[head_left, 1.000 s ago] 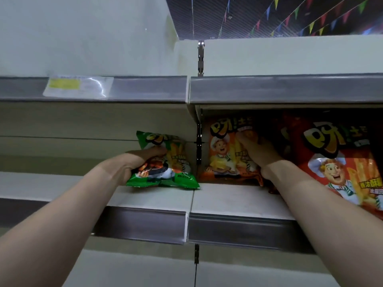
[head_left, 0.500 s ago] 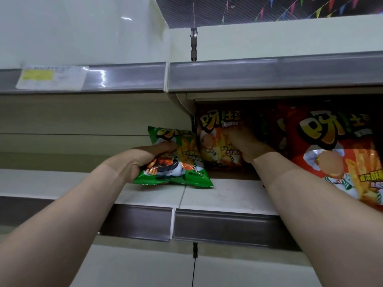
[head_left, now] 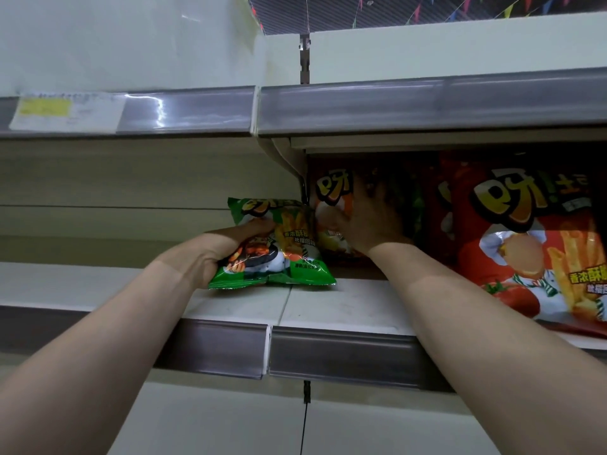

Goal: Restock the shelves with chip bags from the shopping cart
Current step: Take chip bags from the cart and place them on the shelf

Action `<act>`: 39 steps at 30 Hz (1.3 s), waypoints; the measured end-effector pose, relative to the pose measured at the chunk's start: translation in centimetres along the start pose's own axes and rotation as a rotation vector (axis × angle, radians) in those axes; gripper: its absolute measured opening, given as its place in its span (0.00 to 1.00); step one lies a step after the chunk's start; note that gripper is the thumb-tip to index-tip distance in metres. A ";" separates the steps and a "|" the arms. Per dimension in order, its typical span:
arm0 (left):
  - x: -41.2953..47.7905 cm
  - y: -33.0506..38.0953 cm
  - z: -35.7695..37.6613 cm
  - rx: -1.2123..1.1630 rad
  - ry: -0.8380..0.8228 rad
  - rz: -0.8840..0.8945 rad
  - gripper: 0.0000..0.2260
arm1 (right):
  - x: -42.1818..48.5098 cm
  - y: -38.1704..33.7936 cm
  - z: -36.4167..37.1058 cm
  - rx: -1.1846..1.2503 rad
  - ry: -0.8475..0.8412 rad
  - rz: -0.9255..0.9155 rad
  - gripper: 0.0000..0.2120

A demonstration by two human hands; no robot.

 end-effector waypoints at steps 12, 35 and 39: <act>-2.8 0.0 0.1 -0.037 -0.161 -0.099 0.20 | -5.9 -2.6 0.7 0.658 -0.463 0.178 0.21; -3.9 2.6 10.2 0.028 -0.319 -0.039 0.05 | -6.1 4.5 -3.5 1.102 -0.363 0.477 0.25; -1.4 3.1 9.6 -0.019 -0.076 0.088 0.19 | -4.9 3.2 -2.3 1.067 -0.287 0.466 0.23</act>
Point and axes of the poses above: each hand's wrist, its own x-axis towards the middle knuckle, its own z-axis out of the palm, y = z × x, the point moved 7 cm from there along x, towards the middle knuckle, and after that the axes turned 8 degrees about z, right-handed, at the moved point
